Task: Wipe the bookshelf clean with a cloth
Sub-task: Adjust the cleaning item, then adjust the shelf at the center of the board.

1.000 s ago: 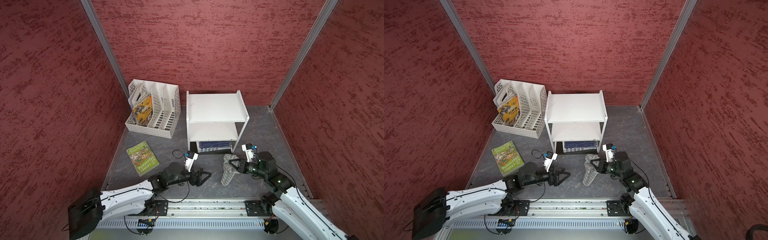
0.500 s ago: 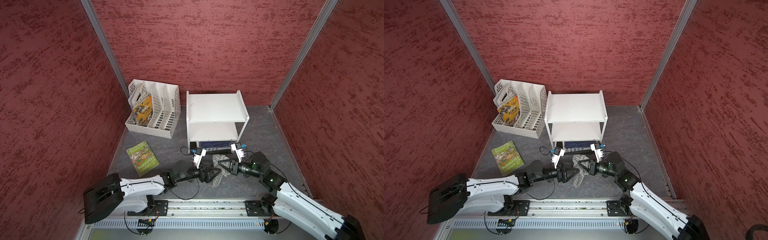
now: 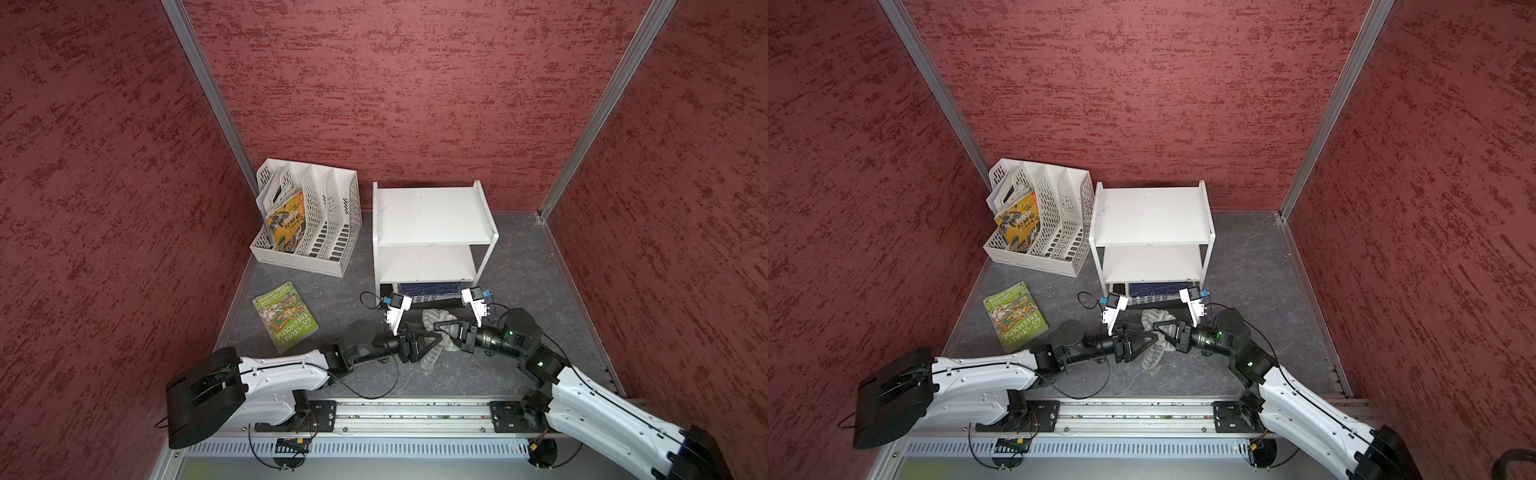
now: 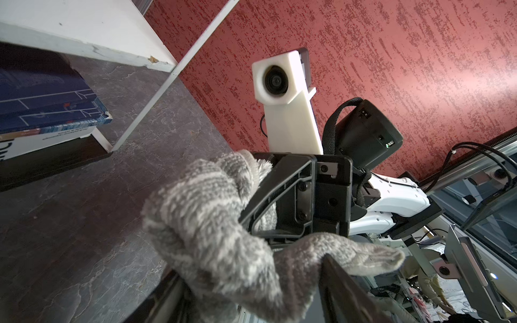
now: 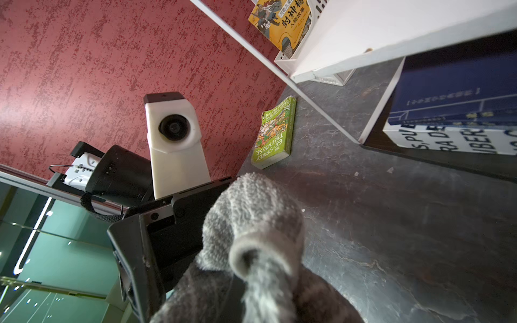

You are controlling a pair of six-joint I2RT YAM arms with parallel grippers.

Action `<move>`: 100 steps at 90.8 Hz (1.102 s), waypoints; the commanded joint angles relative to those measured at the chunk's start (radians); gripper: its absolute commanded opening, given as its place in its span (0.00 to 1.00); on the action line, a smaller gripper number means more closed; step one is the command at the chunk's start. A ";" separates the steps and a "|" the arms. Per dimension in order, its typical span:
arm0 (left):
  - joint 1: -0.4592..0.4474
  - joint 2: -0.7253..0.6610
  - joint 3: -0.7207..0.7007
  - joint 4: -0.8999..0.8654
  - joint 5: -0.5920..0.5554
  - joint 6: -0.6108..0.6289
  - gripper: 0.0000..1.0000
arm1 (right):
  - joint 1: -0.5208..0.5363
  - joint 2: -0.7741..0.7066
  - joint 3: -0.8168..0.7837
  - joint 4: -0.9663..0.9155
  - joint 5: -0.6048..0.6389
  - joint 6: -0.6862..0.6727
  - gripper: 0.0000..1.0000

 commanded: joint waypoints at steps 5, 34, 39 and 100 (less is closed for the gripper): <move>0.006 -0.023 -0.005 0.035 0.014 0.026 0.61 | 0.022 0.025 -0.003 0.109 -0.029 0.024 0.00; 0.053 -0.150 -0.065 -0.007 0.006 0.042 0.15 | 0.029 0.049 0.002 0.125 -0.014 0.017 0.10; 0.063 -0.193 -0.079 -0.040 -0.002 0.051 0.09 | 0.029 0.041 0.010 0.097 -0.007 0.002 0.17; 0.554 -1.038 -0.008 -1.259 -0.211 0.182 0.00 | -0.025 -0.353 0.297 -0.903 0.838 -0.326 0.60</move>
